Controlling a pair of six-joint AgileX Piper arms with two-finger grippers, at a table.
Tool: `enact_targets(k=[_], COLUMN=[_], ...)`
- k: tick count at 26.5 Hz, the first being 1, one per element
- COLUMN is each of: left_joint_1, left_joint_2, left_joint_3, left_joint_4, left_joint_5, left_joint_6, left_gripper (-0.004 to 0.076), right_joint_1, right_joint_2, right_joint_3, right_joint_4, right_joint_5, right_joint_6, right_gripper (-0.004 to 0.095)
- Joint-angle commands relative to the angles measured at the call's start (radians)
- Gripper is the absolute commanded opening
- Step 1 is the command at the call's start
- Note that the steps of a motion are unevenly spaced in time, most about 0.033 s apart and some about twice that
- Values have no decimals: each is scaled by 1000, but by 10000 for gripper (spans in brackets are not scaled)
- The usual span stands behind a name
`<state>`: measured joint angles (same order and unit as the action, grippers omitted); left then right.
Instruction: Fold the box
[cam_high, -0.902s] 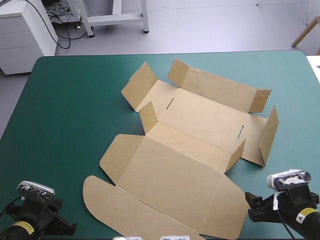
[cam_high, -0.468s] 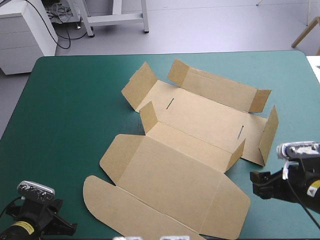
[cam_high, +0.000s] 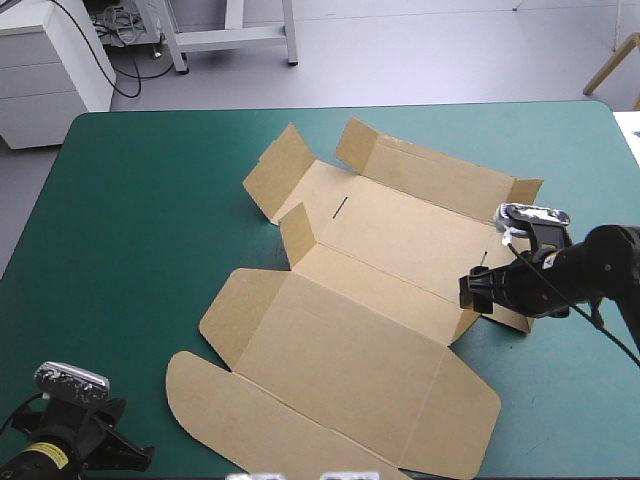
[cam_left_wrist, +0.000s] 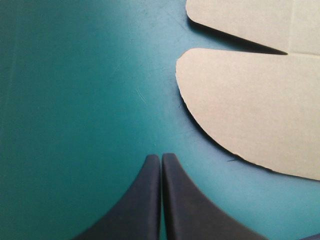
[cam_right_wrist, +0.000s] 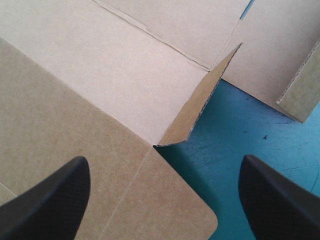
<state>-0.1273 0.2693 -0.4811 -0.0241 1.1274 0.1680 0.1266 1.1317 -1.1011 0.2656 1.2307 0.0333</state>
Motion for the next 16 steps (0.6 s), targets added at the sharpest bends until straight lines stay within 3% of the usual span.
enact_targets(k=[1, 16], left_joint_1=[-1, -1], left_joint_2=[14, 14], left_joint_3=[-20, -20], left_joint_4=[-13, -13], left_joint_5=[-52, -52], left_joint_6=[-1, -1], left_gripper=[-10, -10], right_joint_1=[1, 1], right_joint_2=[58, 246], right_joint_3=[-34, -35], right_joint_4=[26, 115], right_joint_5=[-29, -29], right_joint_6=[16, 27], right_gripper=[737, 737])
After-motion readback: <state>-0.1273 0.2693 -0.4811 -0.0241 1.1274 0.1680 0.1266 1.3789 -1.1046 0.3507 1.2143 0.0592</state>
